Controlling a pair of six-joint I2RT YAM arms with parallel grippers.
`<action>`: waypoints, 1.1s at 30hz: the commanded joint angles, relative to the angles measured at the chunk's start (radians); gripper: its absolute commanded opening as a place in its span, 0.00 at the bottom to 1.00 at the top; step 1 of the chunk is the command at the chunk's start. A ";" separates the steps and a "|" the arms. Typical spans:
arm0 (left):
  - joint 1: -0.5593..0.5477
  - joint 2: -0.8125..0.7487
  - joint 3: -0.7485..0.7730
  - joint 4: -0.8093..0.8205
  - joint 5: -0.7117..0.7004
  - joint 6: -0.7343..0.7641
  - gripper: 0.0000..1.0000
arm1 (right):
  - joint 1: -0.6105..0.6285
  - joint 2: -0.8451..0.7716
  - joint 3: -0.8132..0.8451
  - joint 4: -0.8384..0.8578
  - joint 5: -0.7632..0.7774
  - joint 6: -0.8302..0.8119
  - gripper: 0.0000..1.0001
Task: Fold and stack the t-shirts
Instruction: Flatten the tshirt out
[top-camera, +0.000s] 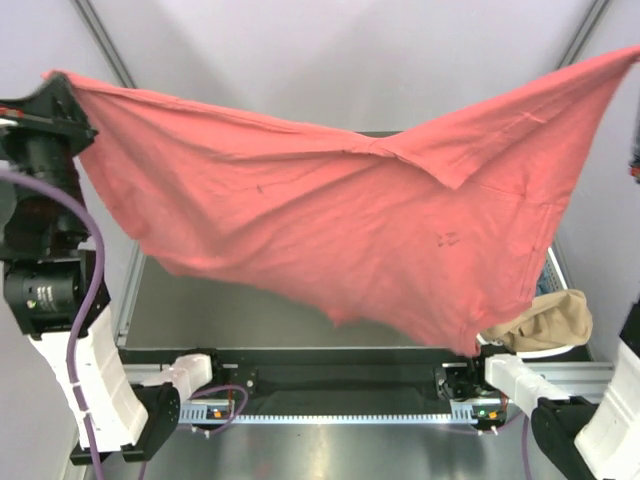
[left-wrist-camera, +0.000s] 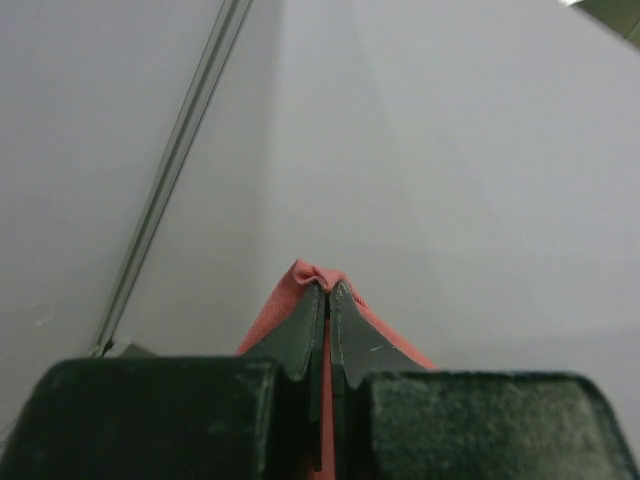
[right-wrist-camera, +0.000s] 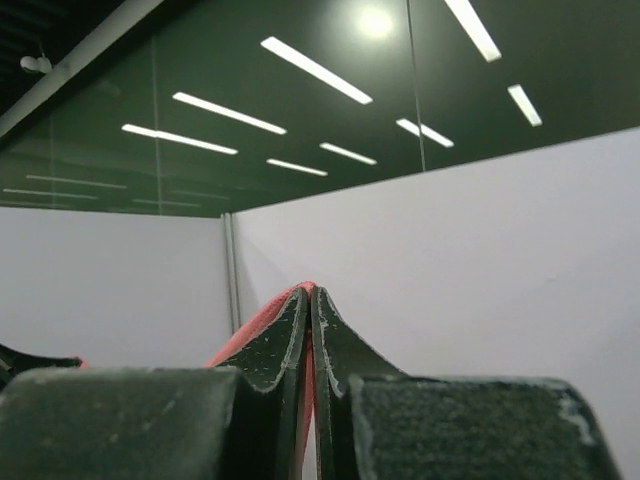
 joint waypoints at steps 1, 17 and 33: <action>-0.001 -0.016 -0.138 0.012 -0.007 -0.001 0.00 | 0.001 0.012 -0.115 0.103 0.037 0.017 0.00; 0.001 0.116 -0.703 0.012 -0.007 -0.001 0.00 | 0.000 0.306 -0.623 0.456 -0.010 0.026 0.00; 0.001 0.641 -0.613 0.012 -0.007 -0.001 0.00 | -0.002 0.982 -0.346 0.534 -0.078 0.054 0.00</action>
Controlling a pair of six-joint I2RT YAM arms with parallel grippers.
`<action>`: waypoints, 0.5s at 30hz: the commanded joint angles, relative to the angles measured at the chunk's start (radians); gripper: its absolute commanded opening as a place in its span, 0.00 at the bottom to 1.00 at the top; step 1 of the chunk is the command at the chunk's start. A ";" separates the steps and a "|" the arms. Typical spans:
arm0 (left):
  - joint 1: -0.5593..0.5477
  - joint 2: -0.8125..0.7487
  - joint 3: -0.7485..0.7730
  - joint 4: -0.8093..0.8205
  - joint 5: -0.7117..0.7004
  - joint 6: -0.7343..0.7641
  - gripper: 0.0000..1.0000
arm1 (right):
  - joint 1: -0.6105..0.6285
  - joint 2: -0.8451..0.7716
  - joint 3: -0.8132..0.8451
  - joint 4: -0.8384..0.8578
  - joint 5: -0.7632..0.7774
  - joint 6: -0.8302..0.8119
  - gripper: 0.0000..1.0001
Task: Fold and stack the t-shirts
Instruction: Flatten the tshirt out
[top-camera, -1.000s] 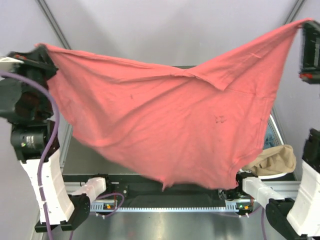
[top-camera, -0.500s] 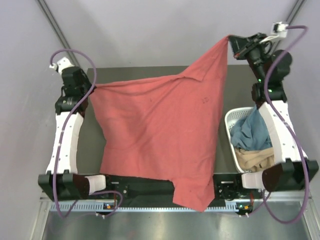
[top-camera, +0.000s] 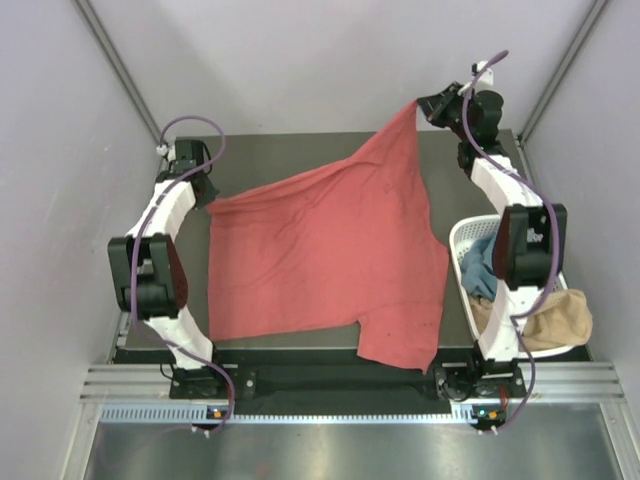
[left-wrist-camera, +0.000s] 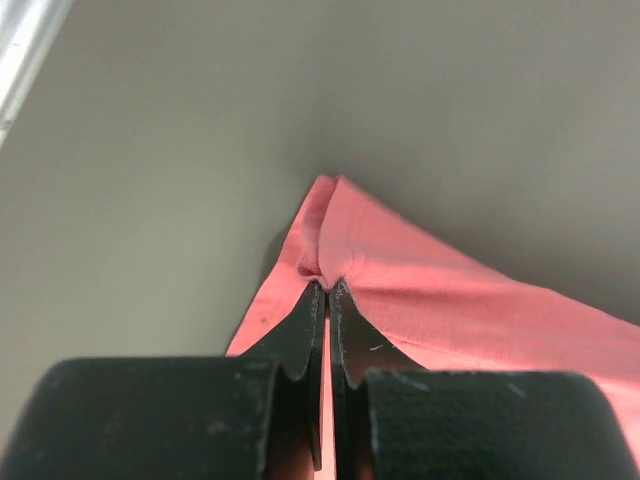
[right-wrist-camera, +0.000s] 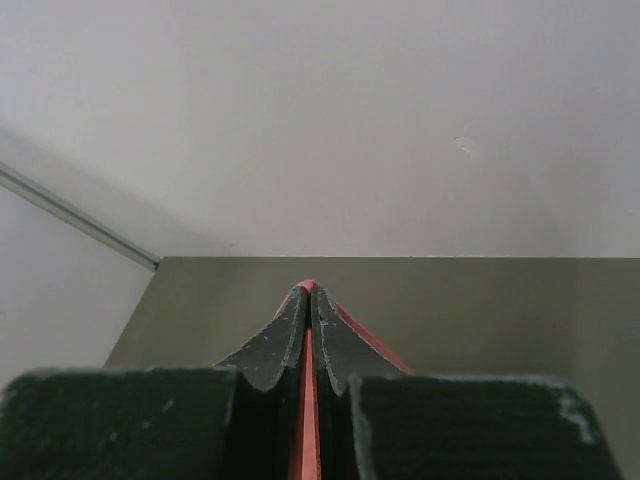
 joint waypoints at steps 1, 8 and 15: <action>0.002 0.071 0.100 0.031 -0.010 0.000 0.00 | -0.001 0.070 0.144 0.087 -0.011 0.002 0.00; 0.005 0.222 0.244 0.031 -0.010 0.000 0.00 | -0.001 0.225 0.331 -0.036 -0.002 -0.007 0.00; 0.005 0.314 0.347 0.453 0.245 0.111 0.00 | 0.000 0.315 0.449 -0.122 0.015 -0.004 0.00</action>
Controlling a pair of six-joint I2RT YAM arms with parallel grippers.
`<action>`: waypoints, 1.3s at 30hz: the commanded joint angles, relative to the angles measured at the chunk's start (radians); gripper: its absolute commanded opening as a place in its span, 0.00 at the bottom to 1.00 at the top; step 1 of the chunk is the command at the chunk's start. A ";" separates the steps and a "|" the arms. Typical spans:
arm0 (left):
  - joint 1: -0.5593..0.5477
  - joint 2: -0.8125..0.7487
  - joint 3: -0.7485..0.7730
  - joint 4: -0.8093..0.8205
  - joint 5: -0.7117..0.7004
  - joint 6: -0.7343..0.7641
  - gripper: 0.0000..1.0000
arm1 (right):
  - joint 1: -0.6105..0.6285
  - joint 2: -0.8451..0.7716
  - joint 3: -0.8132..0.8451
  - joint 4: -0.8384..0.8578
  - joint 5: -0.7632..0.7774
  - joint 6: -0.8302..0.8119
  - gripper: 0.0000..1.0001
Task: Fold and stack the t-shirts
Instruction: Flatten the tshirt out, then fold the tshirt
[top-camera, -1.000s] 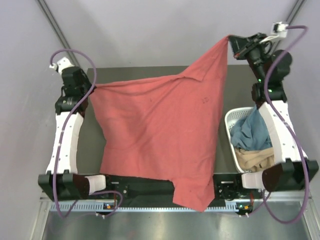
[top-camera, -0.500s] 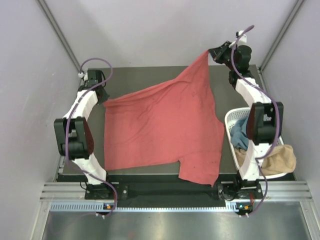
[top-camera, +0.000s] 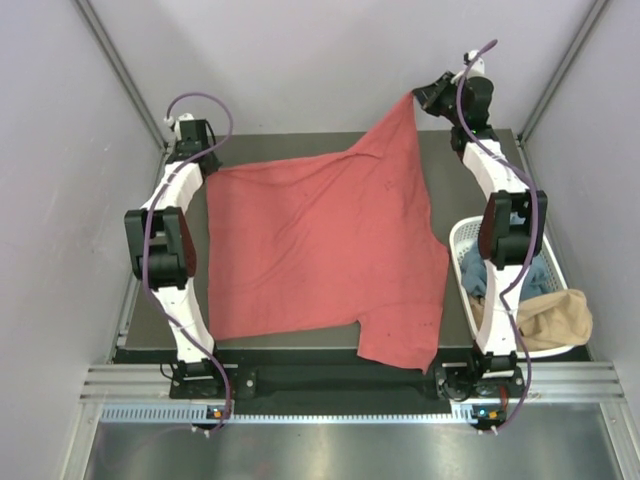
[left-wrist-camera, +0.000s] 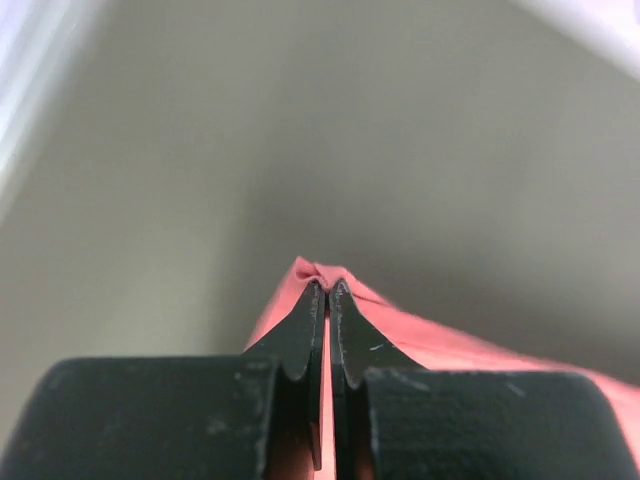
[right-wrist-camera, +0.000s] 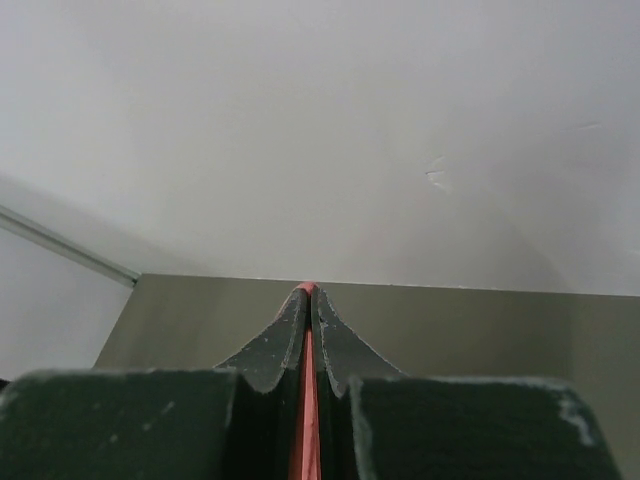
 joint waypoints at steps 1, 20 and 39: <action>0.007 0.029 0.102 0.283 -0.204 0.026 0.00 | 0.000 0.046 0.126 -0.034 0.016 -0.006 0.00; 0.007 -0.015 -0.005 0.119 -0.118 -0.003 0.00 | 0.024 -0.075 -0.019 -0.243 -0.006 0.023 0.00; 0.039 -0.008 0.069 -0.195 -0.084 -0.003 0.00 | 0.015 -0.222 -0.083 -0.845 -0.024 -0.003 0.00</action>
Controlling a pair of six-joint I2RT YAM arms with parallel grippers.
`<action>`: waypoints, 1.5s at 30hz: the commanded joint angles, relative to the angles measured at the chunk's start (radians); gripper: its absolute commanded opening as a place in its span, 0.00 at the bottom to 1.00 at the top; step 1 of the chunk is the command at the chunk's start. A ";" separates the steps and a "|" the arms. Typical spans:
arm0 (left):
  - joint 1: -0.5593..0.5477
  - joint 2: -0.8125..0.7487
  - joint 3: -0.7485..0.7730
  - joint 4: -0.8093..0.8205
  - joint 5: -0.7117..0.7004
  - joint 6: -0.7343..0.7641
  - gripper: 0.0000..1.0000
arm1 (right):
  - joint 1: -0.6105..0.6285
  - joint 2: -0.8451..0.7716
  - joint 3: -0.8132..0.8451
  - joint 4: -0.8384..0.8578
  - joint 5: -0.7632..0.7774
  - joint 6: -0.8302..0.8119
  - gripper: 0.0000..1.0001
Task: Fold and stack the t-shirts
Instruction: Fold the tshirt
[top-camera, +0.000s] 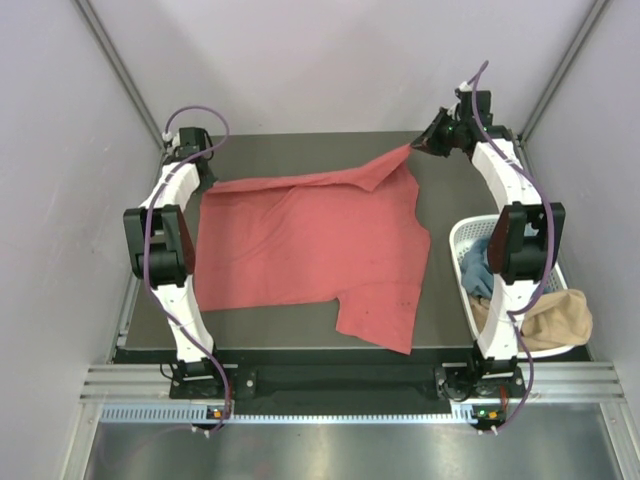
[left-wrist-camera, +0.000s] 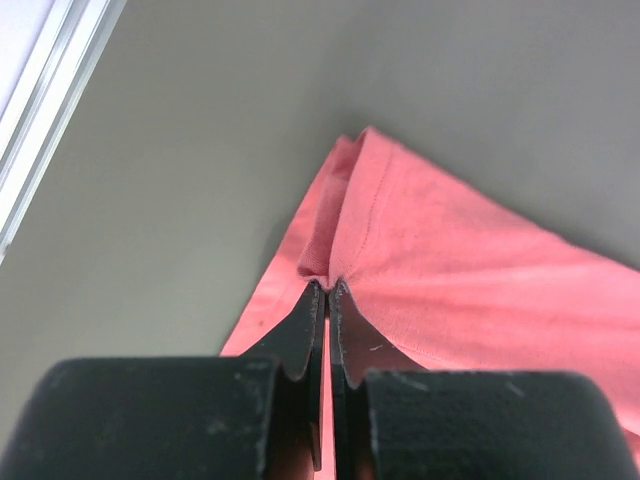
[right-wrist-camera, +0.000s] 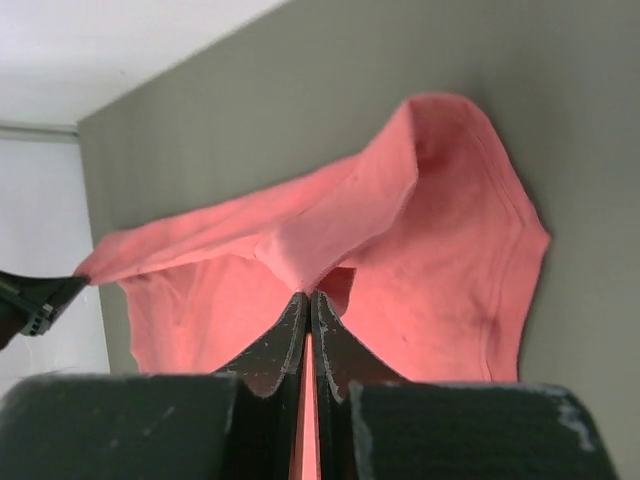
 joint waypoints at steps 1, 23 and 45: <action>0.018 -0.051 0.048 -0.083 0.002 -0.005 0.00 | -0.004 -0.053 -0.022 -0.147 -0.007 -0.041 0.00; 0.044 0.007 0.043 -0.270 0.028 0.018 0.00 | -0.025 -0.115 -0.079 -0.327 0.037 -0.170 0.00; 0.046 0.104 0.091 -0.352 0.045 0.011 0.00 | -0.040 -0.182 -0.151 -0.301 -0.092 0.048 0.00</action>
